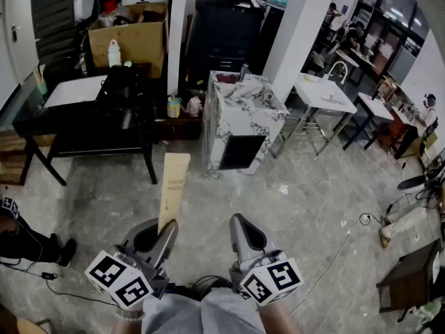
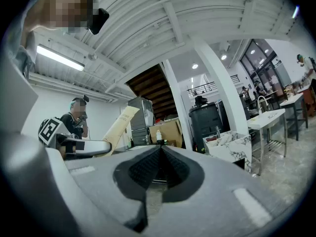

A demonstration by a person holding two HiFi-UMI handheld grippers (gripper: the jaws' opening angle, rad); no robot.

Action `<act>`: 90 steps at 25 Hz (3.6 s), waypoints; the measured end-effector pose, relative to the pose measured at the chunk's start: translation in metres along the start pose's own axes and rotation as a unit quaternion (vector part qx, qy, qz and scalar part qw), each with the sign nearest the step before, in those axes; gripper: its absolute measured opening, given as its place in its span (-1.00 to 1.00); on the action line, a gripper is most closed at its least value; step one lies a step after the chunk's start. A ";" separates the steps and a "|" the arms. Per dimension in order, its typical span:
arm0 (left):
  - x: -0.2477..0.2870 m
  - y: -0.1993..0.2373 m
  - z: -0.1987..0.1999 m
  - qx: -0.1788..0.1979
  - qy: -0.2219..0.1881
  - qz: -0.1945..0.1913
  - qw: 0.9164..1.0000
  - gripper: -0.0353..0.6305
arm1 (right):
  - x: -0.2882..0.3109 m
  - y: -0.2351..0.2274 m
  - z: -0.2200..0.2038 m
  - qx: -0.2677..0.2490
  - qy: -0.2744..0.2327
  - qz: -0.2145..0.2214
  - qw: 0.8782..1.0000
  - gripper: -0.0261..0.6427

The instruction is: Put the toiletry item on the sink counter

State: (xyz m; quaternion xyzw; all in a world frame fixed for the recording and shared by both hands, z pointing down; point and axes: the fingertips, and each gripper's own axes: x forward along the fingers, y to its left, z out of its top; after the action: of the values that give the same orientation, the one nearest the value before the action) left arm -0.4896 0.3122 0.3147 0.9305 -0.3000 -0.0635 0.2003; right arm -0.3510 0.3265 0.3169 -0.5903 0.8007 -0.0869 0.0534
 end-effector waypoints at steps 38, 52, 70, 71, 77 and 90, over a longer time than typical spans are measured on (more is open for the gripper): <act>-0.016 -0.008 -0.001 -0.015 0.005 -0.035 0.999 -0.80 | -0.024 0.011 -0.007 0.010 0.010 -0.042 0.999 -0.93; 0.011 0.003 -0.005 -0.020 0.015 -0.038 0.999 -0.80 | -0.006 -0.013 -0.020 0.008 0.039 -0.046 0.998 -0.93; 0.096 0.024 0.000 -0.021 0.018 -0.022 0.999 -0.80 | 0.046 -0.086 -0.014 0.028 0.050 -0.030 0.998 -0.93; 0.104 0.024 0.000 -0.020 0.018 -0.022 0.999 -0.80 | 0.049 -0.092 -0.013 0.028 0.051 -0.029 0.998 -0.93; 0.150 0.023 0.004 -0.020 0.019 -0.020 0.999 -0.80 | 0.062 -0.135 -0.002 0.030 0.051 -0.028 0.998 -0.93; 0.248 0.014 0.015 -0.010 0.013 -0.015 1.000 -0.80 | 0.094 -0.228 0.028 0.033 0.046 -0.017 0.998 -0.93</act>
State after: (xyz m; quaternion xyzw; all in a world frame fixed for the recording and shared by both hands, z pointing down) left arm -0.2989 0.1517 0.3069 0.9335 -0.2830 -0.0573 0.2124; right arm -0.1606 0.1691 0.3374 -0.5976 0.7886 -0.1409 0.0347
